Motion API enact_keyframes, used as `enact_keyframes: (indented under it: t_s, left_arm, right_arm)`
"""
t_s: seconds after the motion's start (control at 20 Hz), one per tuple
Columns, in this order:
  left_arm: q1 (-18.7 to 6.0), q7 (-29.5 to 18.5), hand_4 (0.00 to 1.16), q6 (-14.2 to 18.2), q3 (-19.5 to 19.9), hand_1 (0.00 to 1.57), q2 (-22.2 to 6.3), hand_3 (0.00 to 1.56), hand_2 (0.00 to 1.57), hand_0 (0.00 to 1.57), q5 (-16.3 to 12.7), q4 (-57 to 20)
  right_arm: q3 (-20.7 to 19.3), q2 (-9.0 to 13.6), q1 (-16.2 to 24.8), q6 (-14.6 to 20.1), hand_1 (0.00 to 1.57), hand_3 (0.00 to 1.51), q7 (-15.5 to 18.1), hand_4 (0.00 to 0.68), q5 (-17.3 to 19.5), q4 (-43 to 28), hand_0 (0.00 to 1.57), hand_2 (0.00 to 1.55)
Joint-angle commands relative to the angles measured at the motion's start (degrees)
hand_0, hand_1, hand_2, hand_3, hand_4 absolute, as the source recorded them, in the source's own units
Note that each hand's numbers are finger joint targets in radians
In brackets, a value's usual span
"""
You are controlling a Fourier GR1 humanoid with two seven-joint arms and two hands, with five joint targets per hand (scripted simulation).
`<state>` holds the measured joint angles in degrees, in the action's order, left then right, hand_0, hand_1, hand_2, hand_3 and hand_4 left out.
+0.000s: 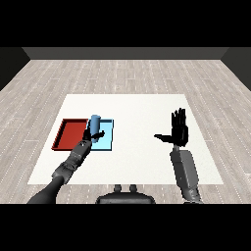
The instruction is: Pick the blue can and put it in the blue box
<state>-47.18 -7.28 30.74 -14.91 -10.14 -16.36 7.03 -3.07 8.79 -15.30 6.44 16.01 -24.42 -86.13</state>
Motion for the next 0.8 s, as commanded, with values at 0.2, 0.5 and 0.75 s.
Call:
enact_keyframes:
  t_s: [0.2, 0.5, 0.75]
  left_arm:
    - [1.0, 2.4, 0.61, -8.7, 1.6, 1.35, -1.4, 0.4, 1.24, 1.35, -0.1, -5.9]
    - [-1.0, 3.7, 0.0, -0.5, -4.1, 0.0, 0.0, 0.0, 0.0, 0.0, 6.9, -6.9]
    - [0.1, -5.3, 0.0, 6.3, 1.5, 0.0, 0.0, 0.0, 0.0, 0.0, 2.3, -3.9]
  right_arm:
    - [-0.8, 0.6, 0.8, -2.2, 0.0, 0.0, 1.0, 0.0, -0.7, -0.2, 0.0, 0.0]
    - [-0.2, -1.4, 0.9, -1.0, 0.0, 0.0, 1.1, 0.0, -0.7, -1.3, 0.0, 0.0]
    - [-1.0, -1.5, -1.1, -3.4, 0.0, 0.0, 3.3, 0.0, -1.2, 2.7, 0.0, 0.0]
